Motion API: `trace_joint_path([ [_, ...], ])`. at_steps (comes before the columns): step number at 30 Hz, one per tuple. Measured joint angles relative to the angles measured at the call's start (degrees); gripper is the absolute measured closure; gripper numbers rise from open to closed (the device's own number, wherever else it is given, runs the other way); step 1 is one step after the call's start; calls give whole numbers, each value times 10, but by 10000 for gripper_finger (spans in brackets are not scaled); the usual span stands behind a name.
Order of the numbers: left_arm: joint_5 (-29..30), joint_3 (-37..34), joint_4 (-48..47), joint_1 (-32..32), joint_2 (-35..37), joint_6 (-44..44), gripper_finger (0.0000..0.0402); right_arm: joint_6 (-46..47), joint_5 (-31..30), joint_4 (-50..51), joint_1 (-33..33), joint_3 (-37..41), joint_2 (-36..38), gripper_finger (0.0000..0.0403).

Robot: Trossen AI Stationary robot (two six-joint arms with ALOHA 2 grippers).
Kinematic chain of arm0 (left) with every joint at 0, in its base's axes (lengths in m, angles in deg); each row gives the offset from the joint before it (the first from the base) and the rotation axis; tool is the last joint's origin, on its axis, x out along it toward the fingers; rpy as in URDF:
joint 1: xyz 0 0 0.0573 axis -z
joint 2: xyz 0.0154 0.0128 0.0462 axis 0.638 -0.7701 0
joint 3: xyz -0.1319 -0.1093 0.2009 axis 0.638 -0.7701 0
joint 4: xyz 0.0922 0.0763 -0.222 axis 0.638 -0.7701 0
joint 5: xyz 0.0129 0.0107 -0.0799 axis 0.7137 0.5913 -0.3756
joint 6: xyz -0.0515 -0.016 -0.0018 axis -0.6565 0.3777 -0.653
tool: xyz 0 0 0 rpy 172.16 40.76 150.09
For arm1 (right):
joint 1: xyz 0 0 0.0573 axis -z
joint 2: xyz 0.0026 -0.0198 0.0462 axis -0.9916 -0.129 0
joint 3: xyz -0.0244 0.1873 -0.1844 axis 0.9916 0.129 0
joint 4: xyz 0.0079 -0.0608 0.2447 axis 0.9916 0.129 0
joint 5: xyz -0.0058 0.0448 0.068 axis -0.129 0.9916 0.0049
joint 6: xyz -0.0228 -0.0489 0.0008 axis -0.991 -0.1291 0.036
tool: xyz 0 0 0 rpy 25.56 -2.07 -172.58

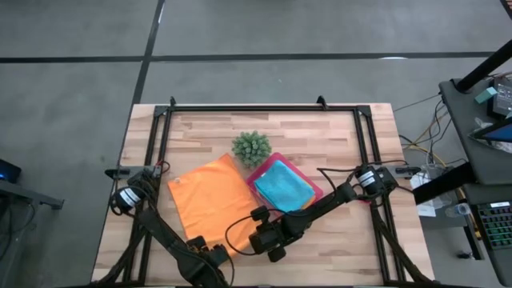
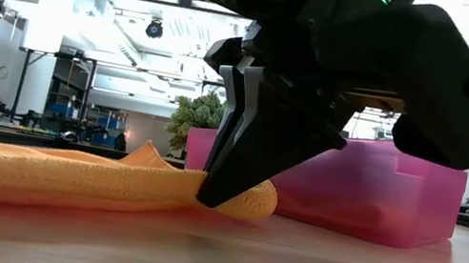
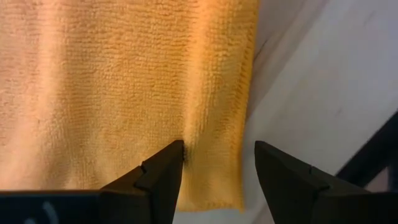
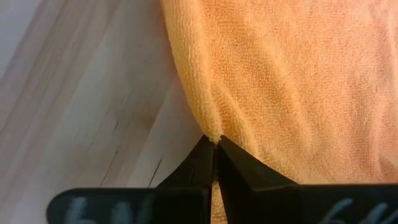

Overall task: Fold microfiber towels
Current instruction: Fold the orange microfiber cloth

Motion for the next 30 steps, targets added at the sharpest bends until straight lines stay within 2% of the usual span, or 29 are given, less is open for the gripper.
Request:
trace_joint_path([
  [3,1,2,-5,0,-8,6,224,0,0,0,0,0,0,394],
  [6,4,2,-8,1,-11,16,250,0,0,0,0,0,0,394],
  [14,17,0,-23,3,-11,34,389,-2,0,0,0,0,0,394],
  [20,12,-3,-14,4,8,72,400,-9,-4,10,-2,0,9,394],
  [24,10,1,-5,9,47,111,400,-20,1,40,-7,0,33,394],
  [30,-12,23,16,9,81,124,401,-17,86,78,-14,0,76,394],
])
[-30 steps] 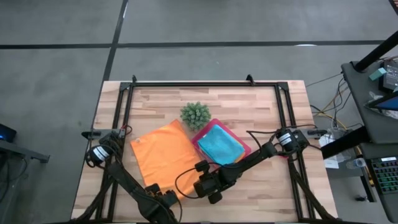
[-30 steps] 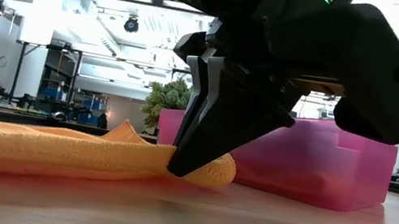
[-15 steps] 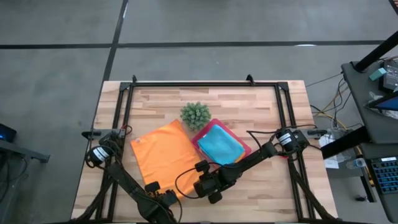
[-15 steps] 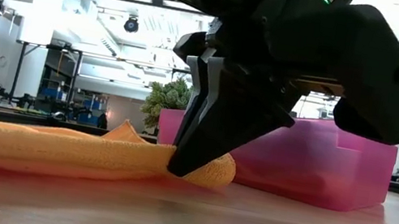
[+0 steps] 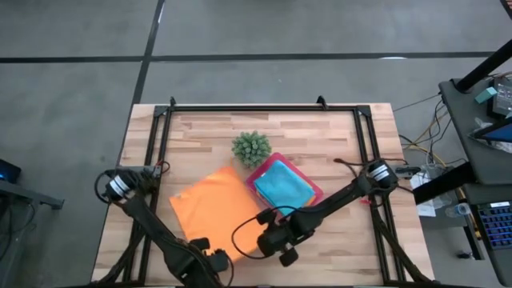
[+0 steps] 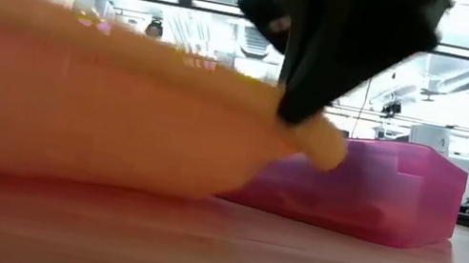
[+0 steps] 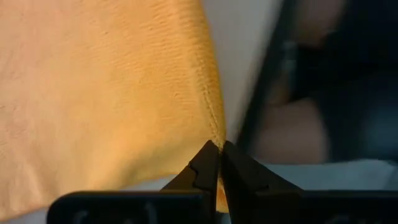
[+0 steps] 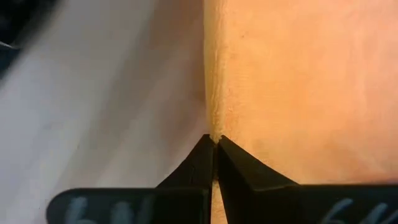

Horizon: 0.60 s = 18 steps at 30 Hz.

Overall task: Fold microfiber towels
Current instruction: Fold the orange microfiber cloth

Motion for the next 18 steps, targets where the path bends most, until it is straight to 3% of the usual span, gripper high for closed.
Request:
trace_joint_path([
  [8,-12,41,25,2,13,0,401,-23,-27,3,-7,-8,43,394],
  [13,-8,40,-69,1,22,-5,401,-85,-105,0,5,-33,46,394],
  [18,3,35,-179,-1,39,-15,401,-153,-137,-29,35,-41,43,394],
])
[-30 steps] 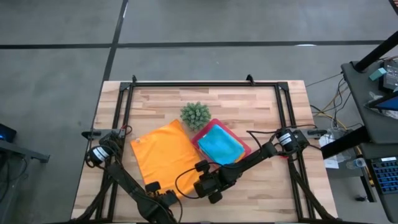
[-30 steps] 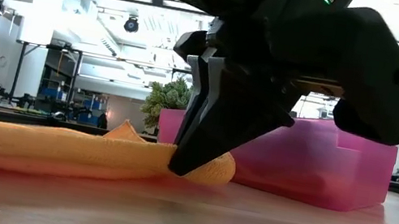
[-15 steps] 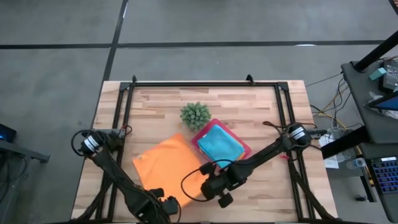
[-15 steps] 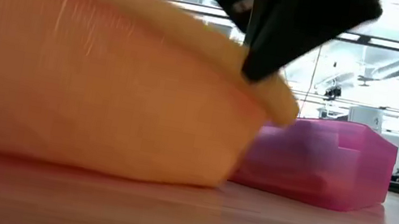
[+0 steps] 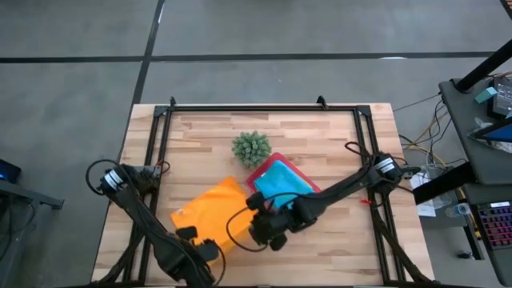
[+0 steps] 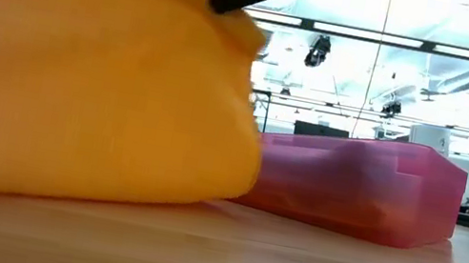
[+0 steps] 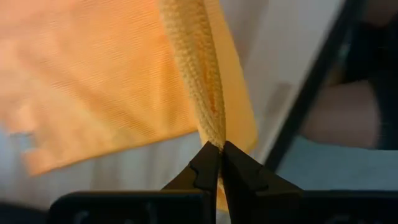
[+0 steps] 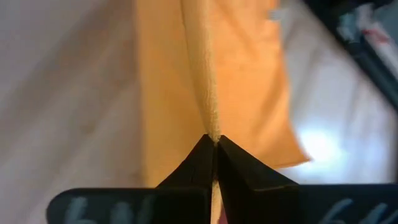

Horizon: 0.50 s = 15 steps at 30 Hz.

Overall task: Fold microfiber towels
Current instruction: Fold the orange microfiber cloth

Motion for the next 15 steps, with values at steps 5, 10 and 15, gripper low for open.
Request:
trace_joint_path([
  [5,26,-15,-71,-4,16,0,401,-54,-14,-46,44,3,-1,394],
  [10,41,-23,-115,-15,24,4,401,-77,-10,-67,83,4,-1,394],
  [15,43,-47,-122,-28,26,32,402,-78,47,-81,115,4,-7,394],
])
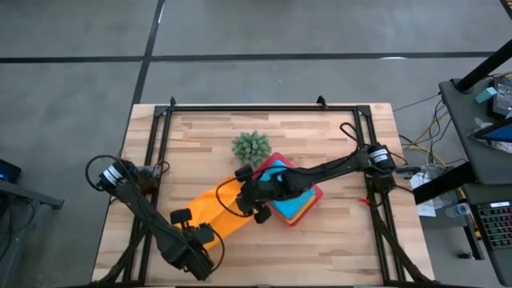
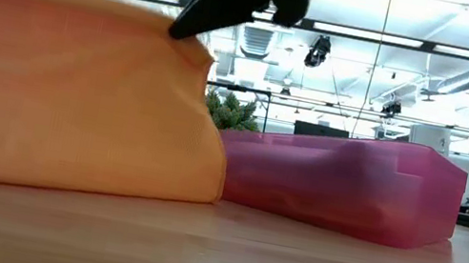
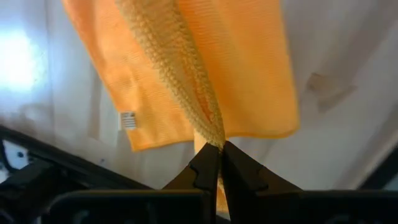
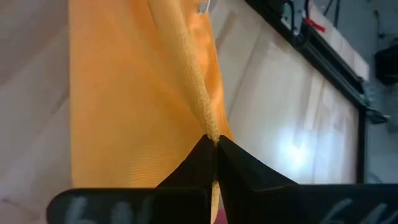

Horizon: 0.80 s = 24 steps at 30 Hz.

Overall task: Fold microfiber towels
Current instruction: Fold the orange microfiber cloth

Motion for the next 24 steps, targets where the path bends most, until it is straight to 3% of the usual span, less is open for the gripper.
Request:
trace_joint_path([
  [16,-33,-129,48,-45,47,1,402,-48,0,-62,51,0,-41,394],
  [24,-55,-127,68,-50,68,-4,402,-58,16,-40,58,-1,-44,394],
])
